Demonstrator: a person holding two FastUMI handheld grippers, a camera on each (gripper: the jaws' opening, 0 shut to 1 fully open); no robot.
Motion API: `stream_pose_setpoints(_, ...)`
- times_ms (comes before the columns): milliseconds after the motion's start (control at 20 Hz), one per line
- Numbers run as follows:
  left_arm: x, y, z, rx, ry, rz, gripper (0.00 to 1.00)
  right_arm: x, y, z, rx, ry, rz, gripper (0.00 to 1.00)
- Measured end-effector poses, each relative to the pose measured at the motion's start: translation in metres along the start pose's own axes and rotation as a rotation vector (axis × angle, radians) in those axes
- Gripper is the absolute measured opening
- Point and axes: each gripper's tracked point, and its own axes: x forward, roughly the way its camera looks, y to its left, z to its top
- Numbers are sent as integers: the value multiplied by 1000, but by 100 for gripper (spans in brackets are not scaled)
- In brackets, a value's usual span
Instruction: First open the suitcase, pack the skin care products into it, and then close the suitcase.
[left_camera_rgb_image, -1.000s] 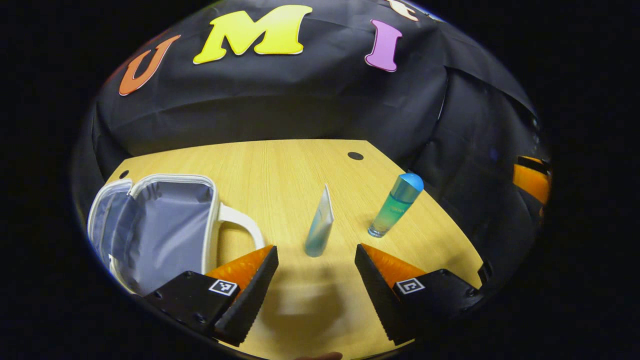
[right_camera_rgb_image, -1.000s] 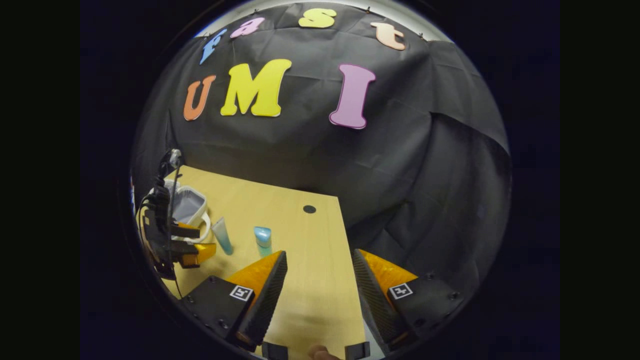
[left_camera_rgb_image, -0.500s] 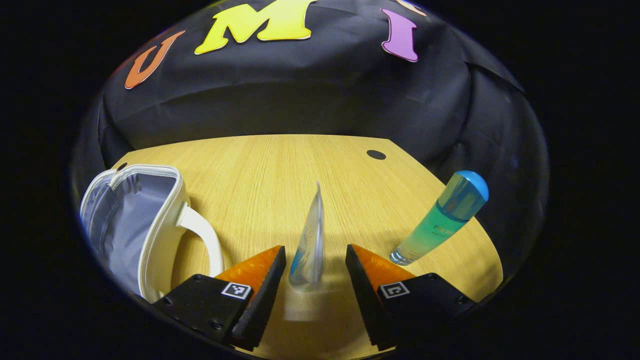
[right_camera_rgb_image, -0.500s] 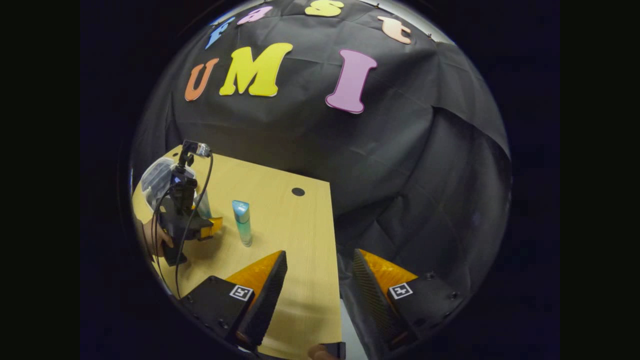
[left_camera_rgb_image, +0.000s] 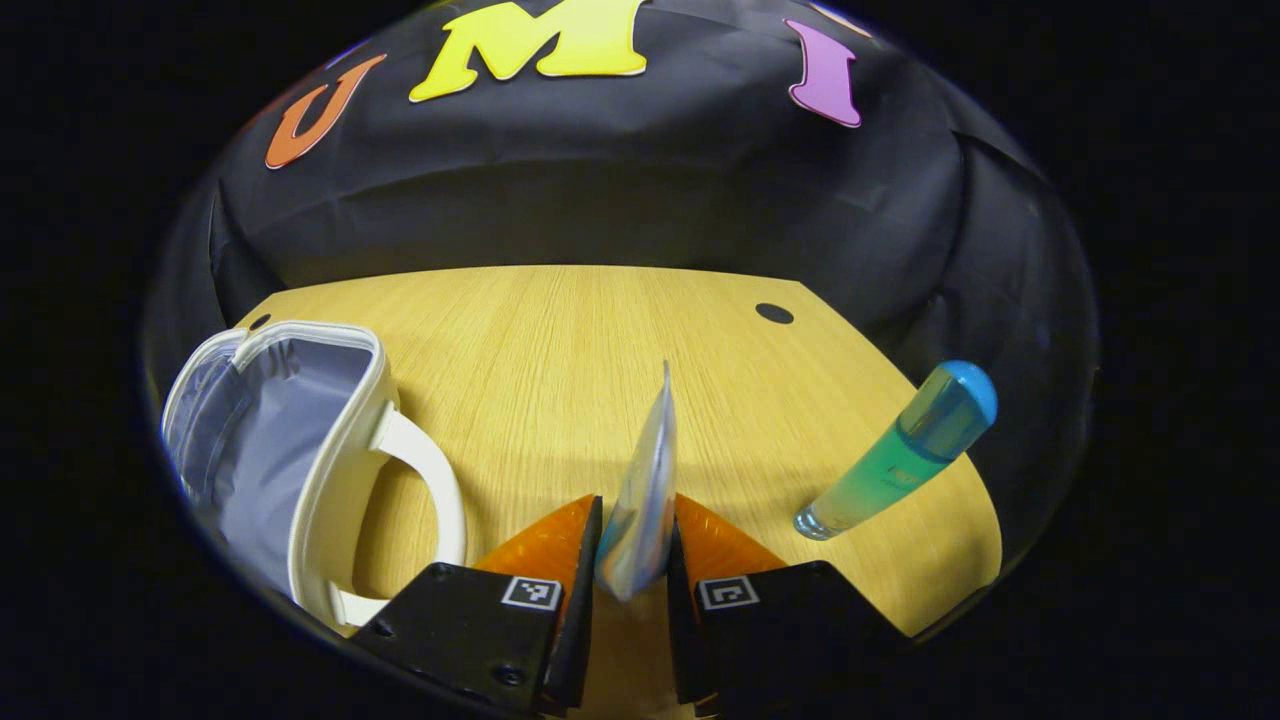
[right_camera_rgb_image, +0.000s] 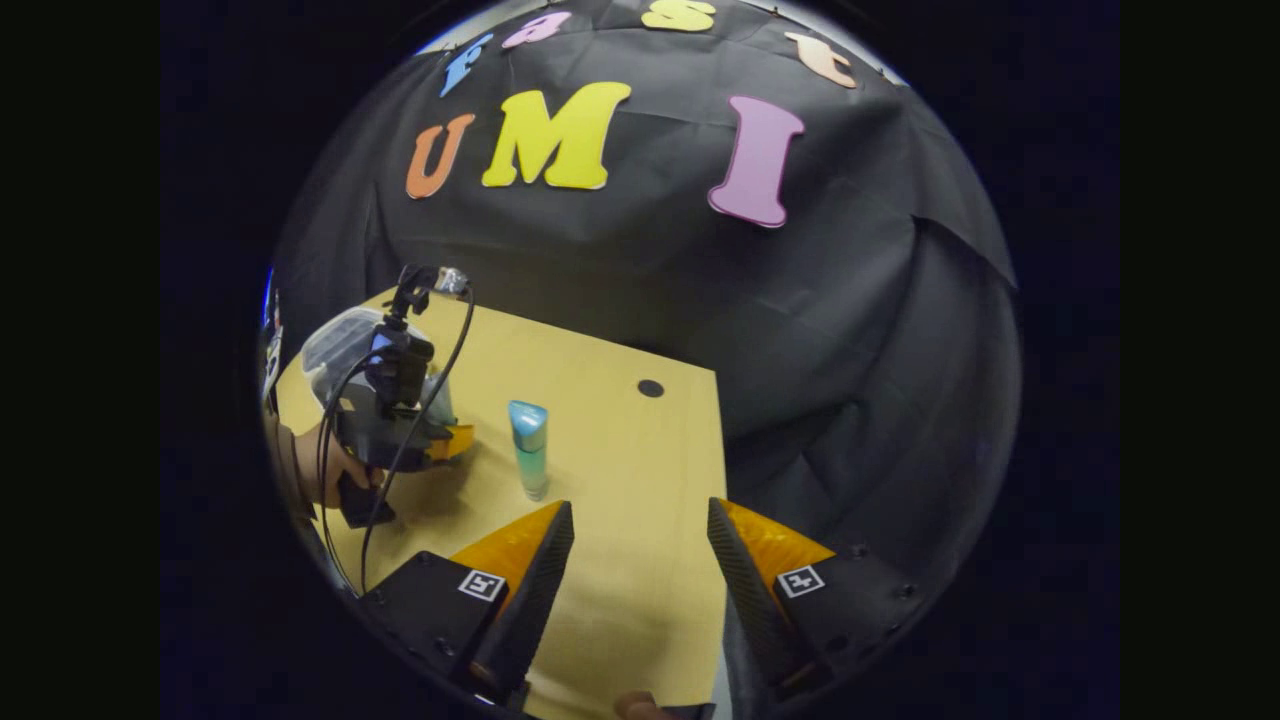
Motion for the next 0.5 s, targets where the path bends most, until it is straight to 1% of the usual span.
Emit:
stream_pose_setpoints(100, -20, -2, 19, 29, -34, -10, 35, 14, 25, 4, 34, -12, 72, 80)
stream_pose_setpoints(200, -35, -1, 28, 62, -35, -15, 34, 33, 47, 1, 63, -4, 119, 80)
stream_pose_setpoints(250, -43, -1, 30, 63, -32, -19, 34, 44, 58, 1, 66, -3, 137, 80)
stream_pose_setpoints(350, -57, 0, 36, 67, -34, -24, 33, 65, 76, -1, 58, -4, 161, 80)
stream_pose_setpoints(500, -80, 7, 41, 85, -31, -19, 32, 102, 94, -6, 57, 11, 170, 80)
